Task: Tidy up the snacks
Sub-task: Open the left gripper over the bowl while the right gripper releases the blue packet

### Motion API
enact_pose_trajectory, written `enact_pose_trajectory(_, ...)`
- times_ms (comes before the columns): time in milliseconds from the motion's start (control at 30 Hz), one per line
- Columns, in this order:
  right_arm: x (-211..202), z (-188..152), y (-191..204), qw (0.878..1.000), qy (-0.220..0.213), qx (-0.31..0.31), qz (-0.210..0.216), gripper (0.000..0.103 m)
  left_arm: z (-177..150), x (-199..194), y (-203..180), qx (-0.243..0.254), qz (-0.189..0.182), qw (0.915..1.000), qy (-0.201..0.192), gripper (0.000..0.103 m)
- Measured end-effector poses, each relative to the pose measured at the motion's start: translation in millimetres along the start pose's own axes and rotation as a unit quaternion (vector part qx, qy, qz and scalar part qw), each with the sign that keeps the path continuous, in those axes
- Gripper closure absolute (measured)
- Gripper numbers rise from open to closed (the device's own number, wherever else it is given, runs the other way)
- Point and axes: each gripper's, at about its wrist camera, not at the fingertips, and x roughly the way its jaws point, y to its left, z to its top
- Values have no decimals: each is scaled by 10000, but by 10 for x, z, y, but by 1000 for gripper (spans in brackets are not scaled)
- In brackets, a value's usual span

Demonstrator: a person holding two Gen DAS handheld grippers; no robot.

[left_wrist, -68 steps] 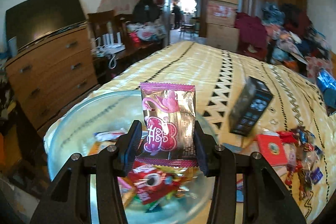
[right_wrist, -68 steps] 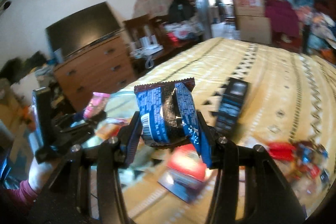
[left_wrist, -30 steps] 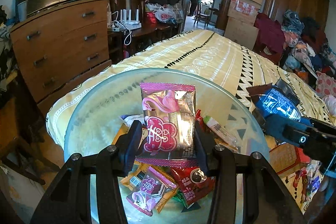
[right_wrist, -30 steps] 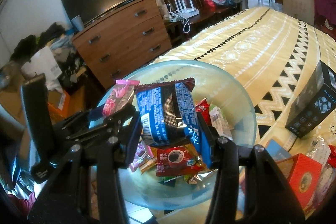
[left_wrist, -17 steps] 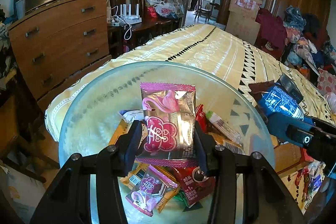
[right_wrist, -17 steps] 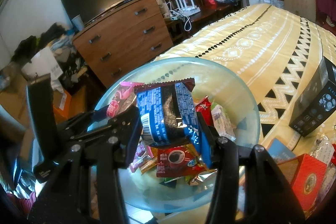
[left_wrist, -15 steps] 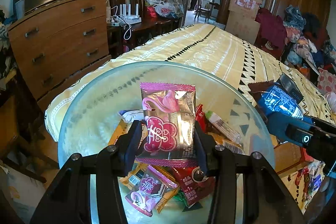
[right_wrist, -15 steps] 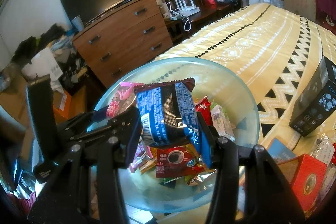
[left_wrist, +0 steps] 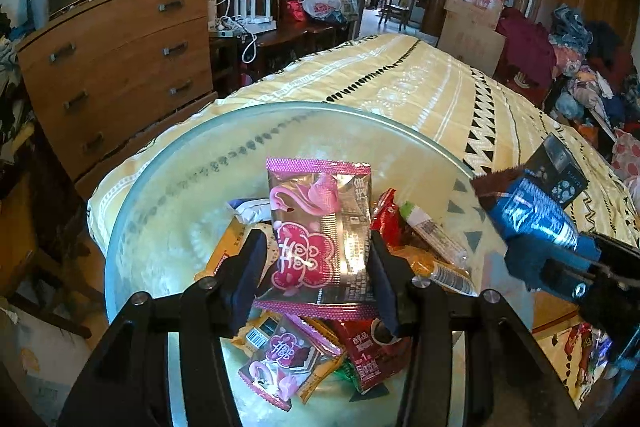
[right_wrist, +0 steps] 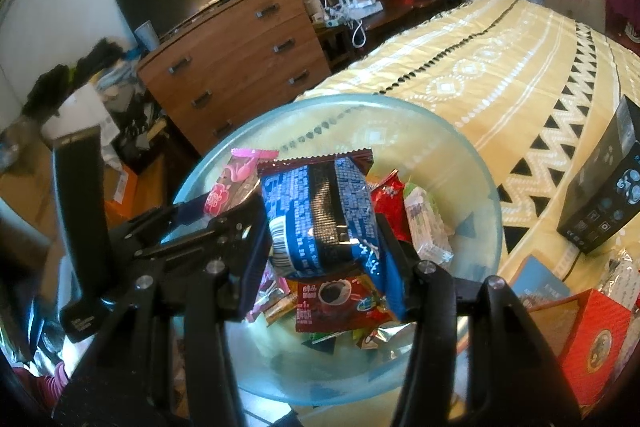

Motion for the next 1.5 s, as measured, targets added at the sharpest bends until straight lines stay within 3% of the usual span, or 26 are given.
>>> enact_pose_trajectory(267, 37, -39, 58, 10000, 85, -20, -14, 47, -15, 37, 48, -50, 70, 10000, 44, 41)
enact_pose_trajectory(333, 32, -41, 62, 10000, 60, -16, -13, 41, -29, 51, 57, -62, 111, 9999, 63, 41)
enact_pose_trajectory(467, 9, -47, 79, 10000, 34, -61, -41, 16, -53, 37, 74, -83, 277, 9996, -27, 26)
enact_pose_trajectory(500, -7, -60, 82, 9999, 12, -81, -71, 15, -59, 30, 70, -61, 343, 9994, -65, 26)
enact_pose_trajectory(600, -87, -91, 89, 9998, -66, -85, -151, 15, -64, 30, 38, 20, 410, 9991, -43, 26)
enact_pose_trajectory(933, -753, -268, 238, 9940, -913, -381, -473, 14, -62, -186, -41, 95, 605, 9971, -448, 26)
enact_pose_trajectory(1500, -1088, -434, 156, 9913, -1137, -363, -546, 13, -47, -494, -378, 352, 618, 9950, -700, 26)
